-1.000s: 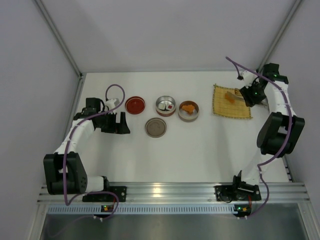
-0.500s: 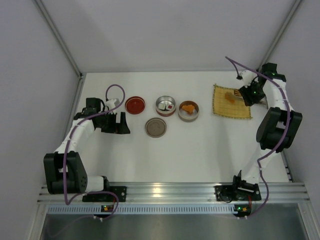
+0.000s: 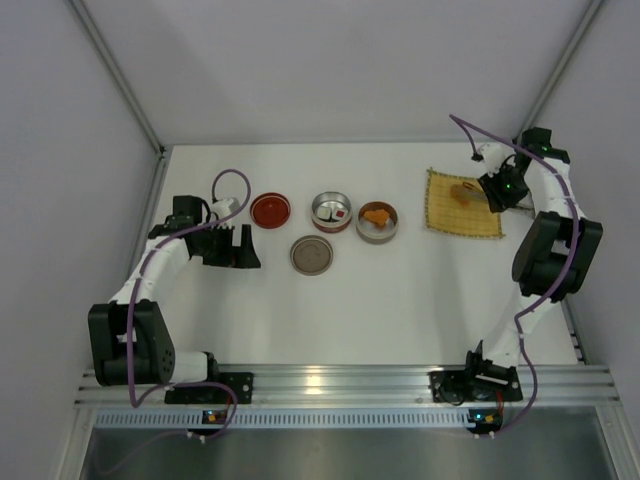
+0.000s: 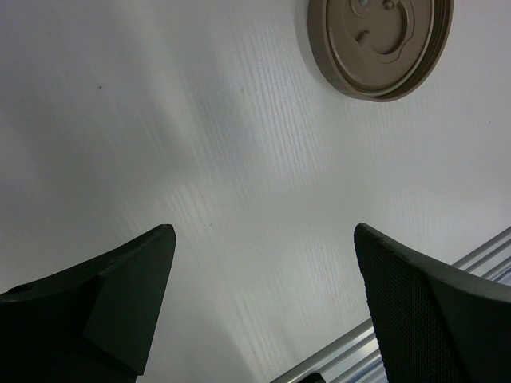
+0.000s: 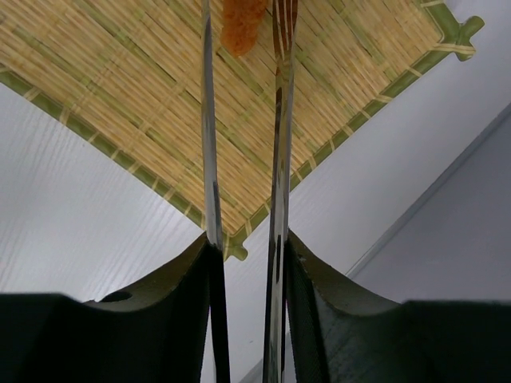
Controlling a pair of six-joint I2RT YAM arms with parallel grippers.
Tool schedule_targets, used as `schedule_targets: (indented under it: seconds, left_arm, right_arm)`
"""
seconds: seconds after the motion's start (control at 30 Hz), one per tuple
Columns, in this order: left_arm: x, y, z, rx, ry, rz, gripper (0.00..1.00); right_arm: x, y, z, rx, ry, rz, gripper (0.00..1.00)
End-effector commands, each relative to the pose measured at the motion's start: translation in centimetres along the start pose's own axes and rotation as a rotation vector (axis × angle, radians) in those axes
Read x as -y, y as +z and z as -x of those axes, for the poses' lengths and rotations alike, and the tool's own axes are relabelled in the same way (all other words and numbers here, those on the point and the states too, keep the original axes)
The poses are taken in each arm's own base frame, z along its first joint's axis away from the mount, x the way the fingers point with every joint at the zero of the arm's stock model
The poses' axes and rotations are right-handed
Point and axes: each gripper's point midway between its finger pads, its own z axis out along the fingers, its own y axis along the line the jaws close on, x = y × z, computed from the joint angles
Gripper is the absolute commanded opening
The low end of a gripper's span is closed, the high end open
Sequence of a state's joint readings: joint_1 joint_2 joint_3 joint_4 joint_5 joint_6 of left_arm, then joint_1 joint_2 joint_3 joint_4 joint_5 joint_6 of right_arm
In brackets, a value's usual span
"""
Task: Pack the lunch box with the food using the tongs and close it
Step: Pick up the fake food from the plate.
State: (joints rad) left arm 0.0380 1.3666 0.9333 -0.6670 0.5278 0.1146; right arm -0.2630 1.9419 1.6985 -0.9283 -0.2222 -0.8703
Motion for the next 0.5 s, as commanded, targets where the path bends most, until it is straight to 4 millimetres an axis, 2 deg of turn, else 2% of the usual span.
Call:
schedule_targets:
  seconds: [0.0, 0.2, 0.47]
  left_arm:
    - [0.2, -0.4, 1.5, 0.040, 0.027, -0.015, 0.98]
    - [0.2, -0.5, 1.5, 0.042, 0.028, -0.010, 0.98]
    - [0.3, -0.6, 1.6, 0.047, 0.033, -0.011, 0.98]
  right_arm:
    - [1.1, -1.2, 1.2, 0.051, -0.017, -0.021, 0.34]
    - [1.0, -2.4, 1.5, 0.065, -0.044, -0.026, 0.22]
    - [0.5, -4.4, 2.0, 0.087, -0.075, -0.033, 0.19]
